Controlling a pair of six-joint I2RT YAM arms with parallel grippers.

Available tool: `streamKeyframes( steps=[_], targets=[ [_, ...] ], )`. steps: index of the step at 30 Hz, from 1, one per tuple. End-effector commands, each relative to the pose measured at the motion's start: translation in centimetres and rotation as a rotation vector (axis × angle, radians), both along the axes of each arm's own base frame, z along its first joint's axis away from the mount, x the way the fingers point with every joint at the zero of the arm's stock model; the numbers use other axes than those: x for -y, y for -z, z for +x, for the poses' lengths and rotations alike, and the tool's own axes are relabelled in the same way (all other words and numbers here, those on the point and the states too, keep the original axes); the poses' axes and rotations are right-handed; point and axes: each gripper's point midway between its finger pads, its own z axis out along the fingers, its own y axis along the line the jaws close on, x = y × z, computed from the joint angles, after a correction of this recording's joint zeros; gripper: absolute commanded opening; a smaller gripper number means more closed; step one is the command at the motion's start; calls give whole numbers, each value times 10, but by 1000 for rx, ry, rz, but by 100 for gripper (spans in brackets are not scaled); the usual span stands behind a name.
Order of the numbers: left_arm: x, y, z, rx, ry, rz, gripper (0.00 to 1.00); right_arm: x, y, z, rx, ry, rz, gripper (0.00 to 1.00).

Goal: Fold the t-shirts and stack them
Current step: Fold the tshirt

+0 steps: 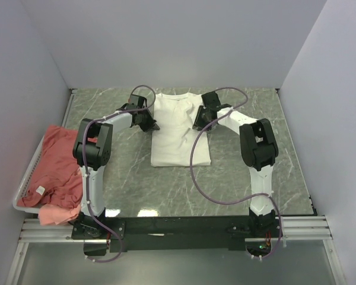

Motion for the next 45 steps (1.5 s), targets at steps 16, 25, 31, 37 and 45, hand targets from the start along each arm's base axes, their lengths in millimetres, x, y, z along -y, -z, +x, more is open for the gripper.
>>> streamKeyframes(
  steps=[16,25,31,37,45],
  targets=[
    [-11,-74,15,197,19,51,36,5,-87,3,204,-18,97,48],
    [18,-62,-10,155,88,21,1,-1,-69,-14,160,-37,106,28],
    [22,-30,-18,88,86,31,1,-5,-43,-17,100,-53,101,28],
    [2,-3,-20,24,12,79,1,9,-5,-12,7,-9,40,27],
    [-25,21,-27,-50,-50,133,1,42,25,-18,-83,96,16,27]
  ],
)
